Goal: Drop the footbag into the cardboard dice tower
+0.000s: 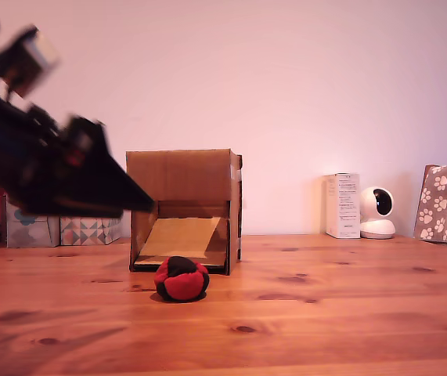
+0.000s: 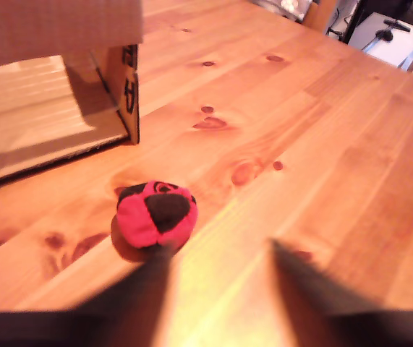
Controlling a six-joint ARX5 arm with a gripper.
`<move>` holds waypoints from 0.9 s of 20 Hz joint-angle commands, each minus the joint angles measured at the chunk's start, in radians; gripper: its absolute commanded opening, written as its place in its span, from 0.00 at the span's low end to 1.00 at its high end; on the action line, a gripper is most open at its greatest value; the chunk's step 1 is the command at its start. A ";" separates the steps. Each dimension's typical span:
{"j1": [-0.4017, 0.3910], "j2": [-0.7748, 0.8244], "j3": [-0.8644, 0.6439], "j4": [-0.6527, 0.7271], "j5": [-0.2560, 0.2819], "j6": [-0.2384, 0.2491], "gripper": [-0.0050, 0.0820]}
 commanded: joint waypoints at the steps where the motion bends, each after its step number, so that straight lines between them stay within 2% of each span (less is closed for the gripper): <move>1: -0.003 0.051 -0.005 0.073 -0.013 0.023 0.94; 3: -0.003 0.111 -0.002 0.140 -0.037 0.026 0.94; 5: -0.003 0.168 0.013 0.185 -0.039 0.026 0.94; 10: -0.003 0.336 0.122 0.211 -0.038 0.026 0.94; 15: -0.003 0.478 0.248 0.174 -0.032 0.026 0.94; 18: -0.003 0.529 0.318 0.061 -0.014 0.026 0.94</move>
